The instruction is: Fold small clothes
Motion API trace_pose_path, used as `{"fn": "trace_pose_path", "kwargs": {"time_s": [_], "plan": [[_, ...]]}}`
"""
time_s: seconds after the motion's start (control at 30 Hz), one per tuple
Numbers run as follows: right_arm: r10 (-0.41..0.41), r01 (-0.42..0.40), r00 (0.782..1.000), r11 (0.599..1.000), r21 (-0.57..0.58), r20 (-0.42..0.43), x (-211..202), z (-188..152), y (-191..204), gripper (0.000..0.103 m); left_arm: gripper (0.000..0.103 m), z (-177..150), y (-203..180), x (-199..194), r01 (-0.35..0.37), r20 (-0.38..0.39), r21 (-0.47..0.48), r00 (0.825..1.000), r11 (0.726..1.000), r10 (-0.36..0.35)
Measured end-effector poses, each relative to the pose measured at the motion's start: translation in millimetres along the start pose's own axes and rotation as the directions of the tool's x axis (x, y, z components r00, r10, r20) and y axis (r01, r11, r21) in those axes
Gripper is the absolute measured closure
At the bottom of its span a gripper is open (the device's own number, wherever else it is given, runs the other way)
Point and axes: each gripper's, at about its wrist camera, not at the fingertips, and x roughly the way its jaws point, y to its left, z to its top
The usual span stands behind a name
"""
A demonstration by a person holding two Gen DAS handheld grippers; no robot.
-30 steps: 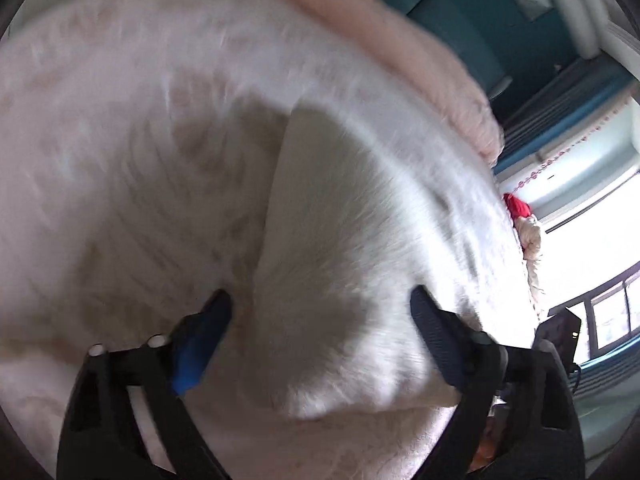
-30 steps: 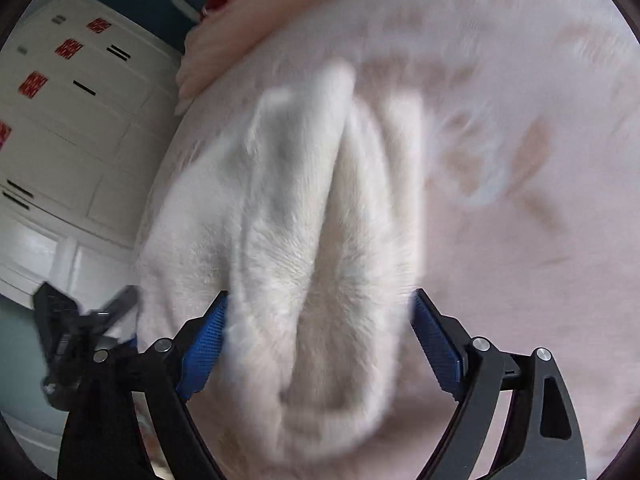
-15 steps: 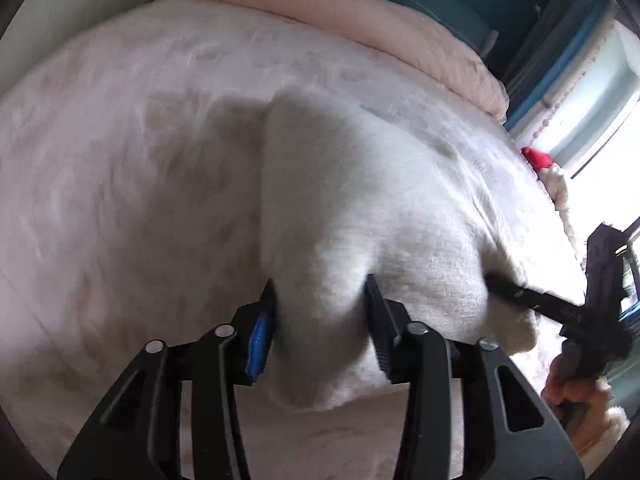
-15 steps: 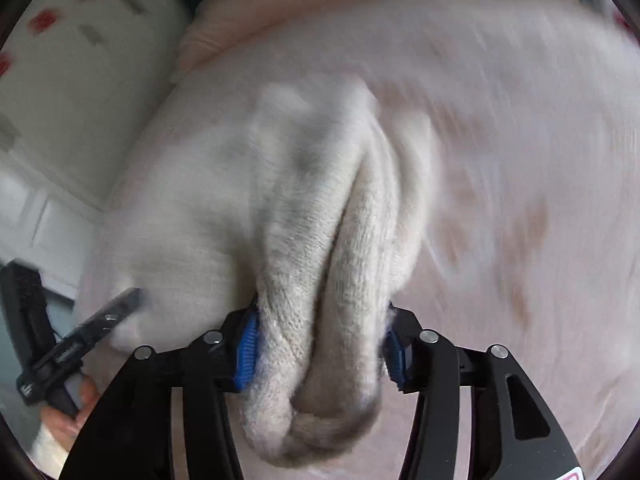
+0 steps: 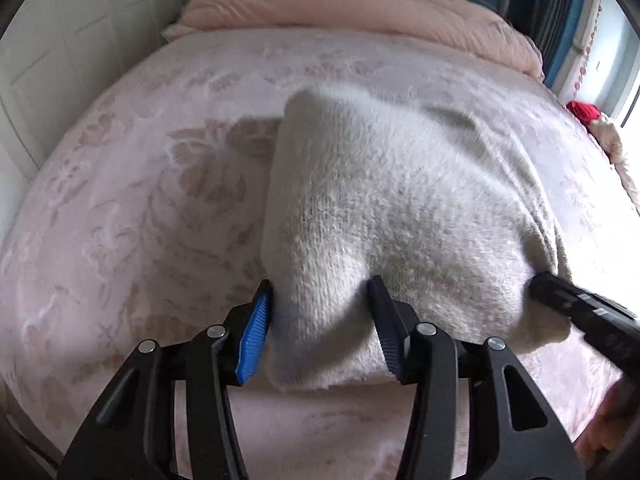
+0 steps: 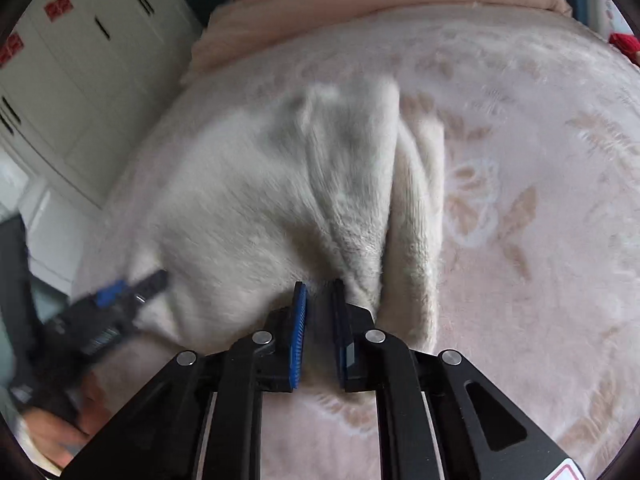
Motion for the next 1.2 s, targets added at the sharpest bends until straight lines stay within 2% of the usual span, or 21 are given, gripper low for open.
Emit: {"fn": "trace_pose_path", "kwargs": {"time_s": [0.1, 0.17, 0.23, 0.33, 0.37, 0.47, 0.53, 0.67, 0.9, 1.2], "plan": [[-0.039, 0.043, 0.996, 0.998, -0.048, 0.081, -40.5, -5.4, 17.7, 0.083, 0.057, -4.1, -1.3, -22.0, 0.013, 0.014, -0.011, 1.0, 1.0, -0.012], [-0.078, 0.086, 0.991, 0.993, -0.076, 0.111, -59.5, -16.3, 24.9, 0.068, 0.055, -5.6, -5.3, -32.9, 0.004, 0.034, 0.0, 0.999, 1.0, -0.004], [-0.112, 0.121, 0.984, 0.991, -0.062, 0.139, -72.8, -25.9, 22.3, 0.061, 0.049, -10.9, -14.3, -47.0, -0.023, 0.055, 0.025, 0.998, 0.999, 0.022], [-0.149, 0.157, 0.972, 0.987, -0.031, 0.182, -84.7, -36.8, 17.9, 0.042, 0.032, -19.2, -22.9, -65.2, -0.034, 0.093, 0.028, 0.995, 0.999, 0.031], [-0.162, 0.17, 0.968, 0.985, -0.024, 0.192, -90.8, -44.6, 16.5, 0.039, 0.024, -21.3, -25.2, -70.0, -0.038, 0.106, 0.023, 0.994, 0.999, 0.035], [-0.202, 0.211, 0.957, 0.977, -0.019, 0.209, -92.0, -60.5, 12.2, 0.035, 0.018, -31.0, -33.5, -89.6, -0.063, 0.165, 0.025, 0.985, 0.998, 0.058], [-0.238, 0.247, 0.947, 0.969, -0.013, 0.213, -92.3, -66.7, 7.1, 0.033, 0.017, -36.0, -40.1, -95.7, -0.083, 0.182, 0.048, 0.981, 0.995, 0.073], [-0.248, 0.255, 0.942, 0.967, 0.001, 0.226, -98.1, -80.3, 2.9, 0.025, 0.017, -47.3, -48.8, -102.9, -0.101, 0.2, 0.073, 0.976, 0.992, 0.084], [-0.257, 0.266, 0.937, 0.964, -0.009, 0.236, -102.0, -94.9, 4.8, 0.02, 0.017, -67.9, -55.4, -106.4, -0.116, 0.219, 0.091, 0.971, 0.989, 0.094], [-0.277, 0.28, 0.935, 0.96, 0.021, 0.22, -92.2, -113.7, 2.2, 0.017, 0.017, -96.8, -40.3, -88.9, -0.101, 0.192, 0.035, 0.977, 0.994, 0.093]]}}
